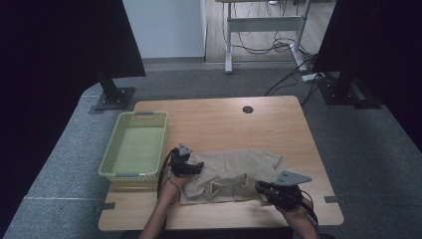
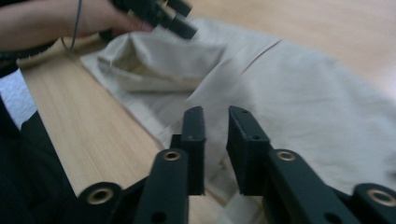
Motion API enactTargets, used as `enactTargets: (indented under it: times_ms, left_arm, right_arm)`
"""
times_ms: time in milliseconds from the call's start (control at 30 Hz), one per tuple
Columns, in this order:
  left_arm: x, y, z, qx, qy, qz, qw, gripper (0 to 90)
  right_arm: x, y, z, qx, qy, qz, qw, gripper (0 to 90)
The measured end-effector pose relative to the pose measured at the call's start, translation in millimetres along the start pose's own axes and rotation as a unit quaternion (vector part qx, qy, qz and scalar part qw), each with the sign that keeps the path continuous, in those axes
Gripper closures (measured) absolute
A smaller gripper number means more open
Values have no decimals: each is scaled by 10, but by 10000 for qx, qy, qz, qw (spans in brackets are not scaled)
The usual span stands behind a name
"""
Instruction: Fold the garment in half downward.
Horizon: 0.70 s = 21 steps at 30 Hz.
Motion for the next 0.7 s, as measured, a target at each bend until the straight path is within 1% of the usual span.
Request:
enactTargets:
  times_ms: [100, 167, 200, 233, 267, 300, 333, 400, 467, 533, 600, 633, 667, 700]
  left_arm:
    - [-52, -51, -52, 34, -56, 142, 9999, 157]
    - [-103, -99, -104, 165, -150, 200, 9996, 162]
    - [-129, -126, -132, 219, -203, 223, 9993, 162]
    - [-153, -156, -160, 281, -250, 248, 9990, 163]
    - [-153, -156, -160, 281, -250, 248, 9990, 163]
    - [-189, -222, -221, 424, -306, 338, 9981, 163]
    - [-205, -281, -277, 528, -321, 452, 9971, 163]
    - [-217, -373, -361, 669, -366, 573, 9954, 162]
    - [-222, -468, -452, 836, -428, 662, 9934, 162]
    - [-221, -567, -531, 963, -440, 756, 9915, 162]
    - [-202, -675, -596, 1090, -435, 892, 9891, 162]
    - [-202, -675, -596, 1090, -435, 892, 9891, 162]
    - [-162, -786, -644, 1262, -388, 1015, 9860, 161]
    - [-162, -786, -644, 1262, -388, 1015, 9860, 161]
  right_arm:
    - [-164, -85, -95, 185, -198, -11, 9996, 644]
    - [-276, -167, -100, 305, -298, 21, 9991, 576]
    - [-326, -213, -79, 365, -295, 39, 9989, 521]
    - [-368, -260, -45, 451, -275, 41, 9986, 489]
    - [-368, -260, -45, 451, -275, 41, 9986, 489]
    - [-403, -309, -3, 550, -266, 21, 9981, 451]
    - [-445, -455, 161, 744, -91, 72, 9972, 361]
    - [-427, -537, 284, 811, 86, 130, 9966, 321]
    - [-377, -612, 415, 833, 270, 196, 9960, 298]
    - [-312, -667, 524, 849, 447, 271, 9950, 285]
    - [-243, -702, 597, 869, 548, 321, 9942, 272]
    - [-243, -702, 597, 869, 548, 321, 9942, 272]
    - [-165, -721, 642, 892, 646, 359, 9933, 265]
    - [-141, -722, 648, 896, 662, 365, 9931, 262]
Point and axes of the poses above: each handheld gripper's, and its own axes: z roughly forward along the jaws, x roughly out of its underside, y roughly to its left, the point moved 3 cm from there along z, roughly forward along the jaws, and after that the axes turned 9 degrees about z, right-handed, at the moved point
